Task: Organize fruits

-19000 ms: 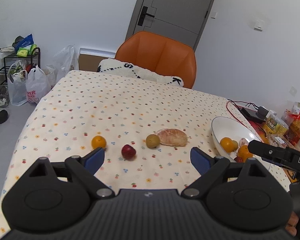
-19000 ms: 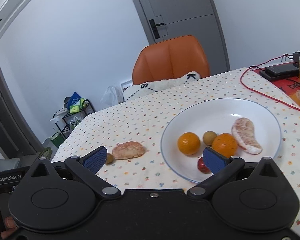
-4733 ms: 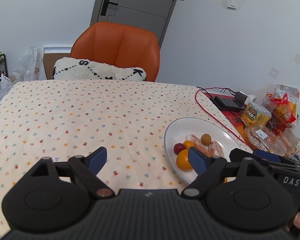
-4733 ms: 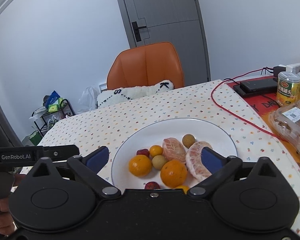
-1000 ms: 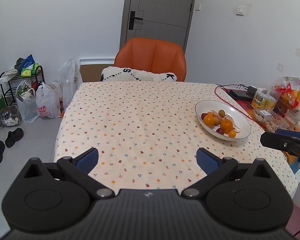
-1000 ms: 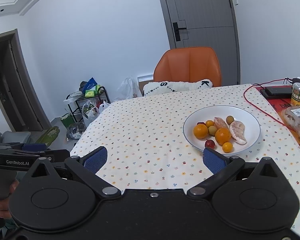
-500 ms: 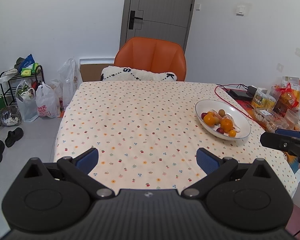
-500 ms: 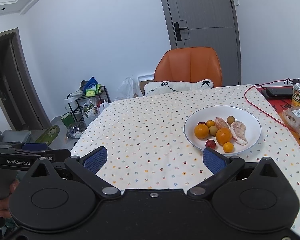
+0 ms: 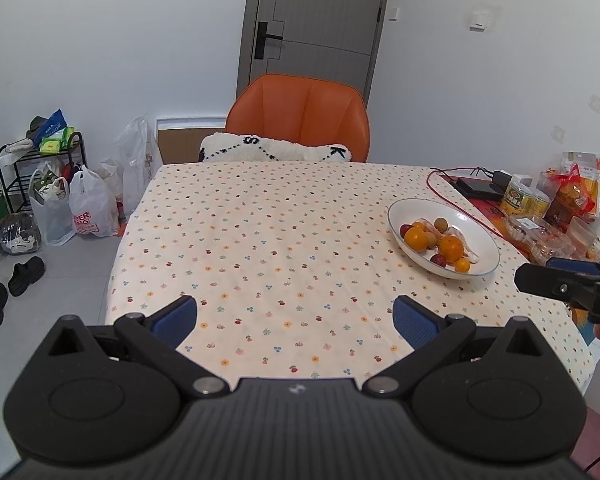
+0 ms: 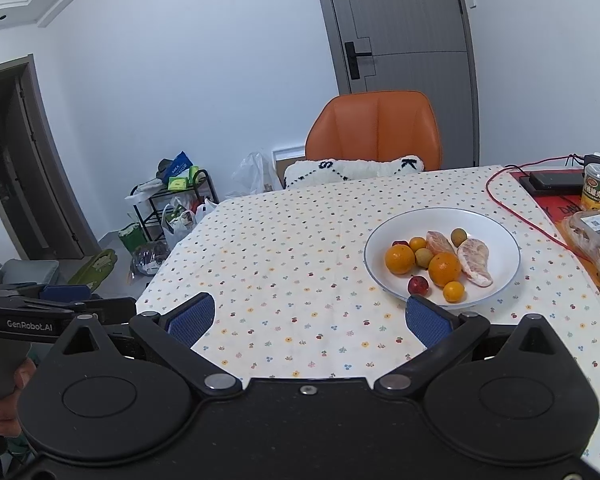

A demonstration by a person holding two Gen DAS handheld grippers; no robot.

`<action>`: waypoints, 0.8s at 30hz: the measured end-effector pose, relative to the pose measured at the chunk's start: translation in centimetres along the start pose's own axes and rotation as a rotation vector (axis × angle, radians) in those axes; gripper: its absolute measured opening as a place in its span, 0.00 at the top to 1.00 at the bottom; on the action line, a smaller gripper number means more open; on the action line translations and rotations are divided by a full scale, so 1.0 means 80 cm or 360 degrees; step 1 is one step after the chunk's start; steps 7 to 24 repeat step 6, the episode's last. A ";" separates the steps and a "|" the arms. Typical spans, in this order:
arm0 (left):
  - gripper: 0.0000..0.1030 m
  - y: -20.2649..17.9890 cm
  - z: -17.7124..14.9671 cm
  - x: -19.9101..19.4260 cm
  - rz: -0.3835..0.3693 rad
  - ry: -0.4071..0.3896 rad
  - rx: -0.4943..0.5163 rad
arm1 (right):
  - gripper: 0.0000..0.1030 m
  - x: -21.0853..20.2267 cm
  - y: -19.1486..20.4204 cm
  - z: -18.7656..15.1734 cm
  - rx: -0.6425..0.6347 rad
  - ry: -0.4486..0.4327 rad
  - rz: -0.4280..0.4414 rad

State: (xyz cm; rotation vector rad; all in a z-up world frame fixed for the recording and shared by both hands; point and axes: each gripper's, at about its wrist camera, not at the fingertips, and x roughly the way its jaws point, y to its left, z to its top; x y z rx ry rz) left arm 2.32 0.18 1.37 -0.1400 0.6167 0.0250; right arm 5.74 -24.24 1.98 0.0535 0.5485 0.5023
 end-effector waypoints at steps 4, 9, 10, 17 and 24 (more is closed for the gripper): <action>0.00 -0.001 0.000 0.001 -0.0002 0.0001 0.0003 | 0.00 0.001 -0.001 0.000 0.0001 0.0003 -0.0001; 0.00 -0.001 0.000 0.001 -0.0001 0.0000 0.0006 | 0.00 0.002 -0.001 -0.001 0.0001 0.0003 -0.0001; 0.00 -0.001 0.000 0.001 -0.0001 0.0000 0.0006 | 0.00 0.002 -0.001 -0.001 0.0001 0.0003 -0.0001; 0.00 -0.001 0.000 0.001 -0.0001 0.0000 0.0006 | 0.00 0.002 -0.001 -0.001 0.0001 0.0003 -0.0001; 0.00 -0.001 0.000 0.001 -0.0001 0.0000 0.0006 | 0.00 0.002 -0.001 -0.001 0.0001 0.0003 -0.0001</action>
